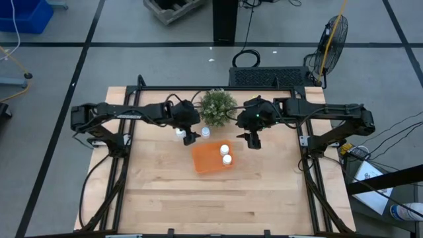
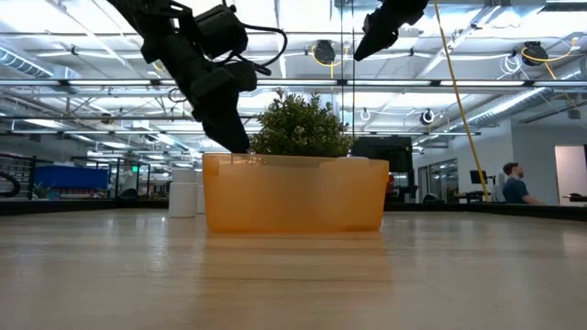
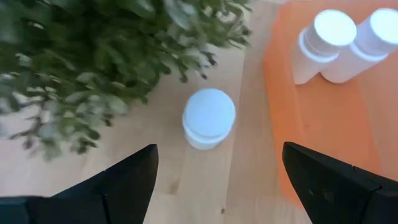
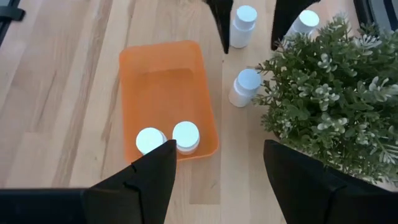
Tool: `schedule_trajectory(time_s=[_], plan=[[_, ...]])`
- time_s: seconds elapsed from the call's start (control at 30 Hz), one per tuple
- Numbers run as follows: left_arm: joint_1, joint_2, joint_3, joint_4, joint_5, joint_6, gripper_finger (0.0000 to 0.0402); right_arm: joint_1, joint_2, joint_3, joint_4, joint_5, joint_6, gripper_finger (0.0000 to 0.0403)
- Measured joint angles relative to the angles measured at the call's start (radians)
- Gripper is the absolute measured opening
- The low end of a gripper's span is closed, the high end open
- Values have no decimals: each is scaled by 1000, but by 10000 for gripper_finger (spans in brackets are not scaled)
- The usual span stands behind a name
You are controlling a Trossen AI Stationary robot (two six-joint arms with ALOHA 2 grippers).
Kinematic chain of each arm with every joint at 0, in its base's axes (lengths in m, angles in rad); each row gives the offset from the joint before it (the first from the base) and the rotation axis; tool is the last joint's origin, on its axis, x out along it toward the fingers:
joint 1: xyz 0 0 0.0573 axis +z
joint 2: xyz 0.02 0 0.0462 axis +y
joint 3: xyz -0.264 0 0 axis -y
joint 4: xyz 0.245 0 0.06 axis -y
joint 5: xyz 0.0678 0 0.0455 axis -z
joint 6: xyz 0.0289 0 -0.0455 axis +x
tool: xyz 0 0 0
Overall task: Pick and place pill bottles into a basket
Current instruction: Put the bottom right white pill bottle into the orange bin
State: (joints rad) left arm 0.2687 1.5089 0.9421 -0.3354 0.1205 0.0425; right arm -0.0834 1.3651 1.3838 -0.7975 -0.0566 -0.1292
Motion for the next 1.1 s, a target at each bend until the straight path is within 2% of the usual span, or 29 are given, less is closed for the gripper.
schedule_trajectory(time_s=[0.43, 0.9, 1.1], plan=[[-3, 16, 0, 73, -46, -30, 349, 0, 0, 0, 15, 1, -17, 231], [-51, 78, -1, 129, -133, -278, 349, 0, 0, -1, 7, 3, -47, 231], [-81, 78, -1, 139, -211, -372, 349, 0, 0, -1, 4, 3, -62, 231]])
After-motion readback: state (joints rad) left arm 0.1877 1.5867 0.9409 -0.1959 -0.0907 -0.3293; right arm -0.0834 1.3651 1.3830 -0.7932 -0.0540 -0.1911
